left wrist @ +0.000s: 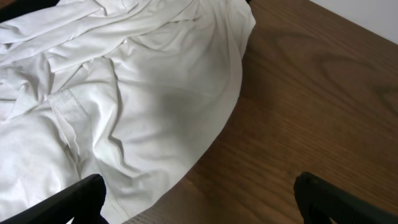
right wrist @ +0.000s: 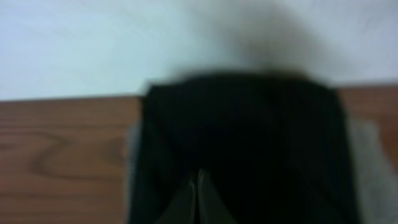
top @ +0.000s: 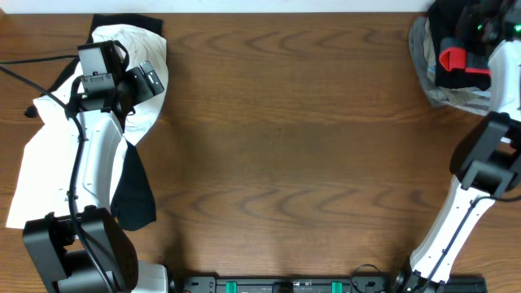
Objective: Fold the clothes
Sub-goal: 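Lower the pants onto the grey stack and open the right gripper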
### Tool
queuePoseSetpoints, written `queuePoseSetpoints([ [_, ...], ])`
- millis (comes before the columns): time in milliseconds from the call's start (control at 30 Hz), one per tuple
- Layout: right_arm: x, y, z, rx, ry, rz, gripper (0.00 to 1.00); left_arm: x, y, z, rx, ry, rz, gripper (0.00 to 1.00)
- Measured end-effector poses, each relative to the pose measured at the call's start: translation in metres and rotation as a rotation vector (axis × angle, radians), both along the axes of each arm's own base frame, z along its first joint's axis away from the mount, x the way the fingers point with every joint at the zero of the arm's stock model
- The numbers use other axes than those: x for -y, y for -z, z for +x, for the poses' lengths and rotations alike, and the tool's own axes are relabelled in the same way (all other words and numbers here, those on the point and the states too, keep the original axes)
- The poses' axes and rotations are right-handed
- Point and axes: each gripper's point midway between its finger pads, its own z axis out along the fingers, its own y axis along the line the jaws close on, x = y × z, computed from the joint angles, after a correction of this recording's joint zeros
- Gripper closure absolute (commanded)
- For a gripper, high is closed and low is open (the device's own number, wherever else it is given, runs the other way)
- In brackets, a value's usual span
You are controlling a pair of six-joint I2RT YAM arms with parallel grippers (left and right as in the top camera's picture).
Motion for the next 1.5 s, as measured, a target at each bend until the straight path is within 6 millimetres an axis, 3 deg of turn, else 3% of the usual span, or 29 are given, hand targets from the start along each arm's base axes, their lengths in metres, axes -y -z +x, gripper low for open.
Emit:
queuePoseSetpoints([
  [200,0.013,0.081,-0.003,-0.109,0.082,0.071,0.99,0.0,0.0,0.0,0.0,0.0,0.0,0.02],
  [333,0.013,0.11,-0.003,-0.138,0.098,0.096,0.98,0.0,0.005,0.0,-0.014,0.0,-0.002,0.02],
  [567,0.015,0.109,0.0,-0.129,0.111,0.11,0.99,0.0,0.031,0.001,-0.077,0.0,-0.012,0.02],
  [767,0.017,0.101,-0.001,-0.119,0.113,0.117,0.99,0.0,0.032,0.003,-0.072,0.0,-0.012,0.02],
  [967,0.025,0.071,-0.016,-0.127,0.139,0.122,0.99,0.0,0.032,0.003,-0.072,0.0,-0.012,0.02],
  [1167,0.065,0.032,-0.038,-0.097,0.218,0.104,0.99,0.0,0.032,0.003,-0.072,0.0,-0.012,0.02],
  [1333,0.103,0.041,-0.064,-0.133,0.292,0.117,0.99,0.0,0.032,0.003,-0.072,0.0,-0.012,0.02],
  [1500,0.114,0.058,-0.072,-0.158,0.311,0.132,0.99,0.0,0.032,0.003,-0.072,0.0,-0.012,0.02],
])
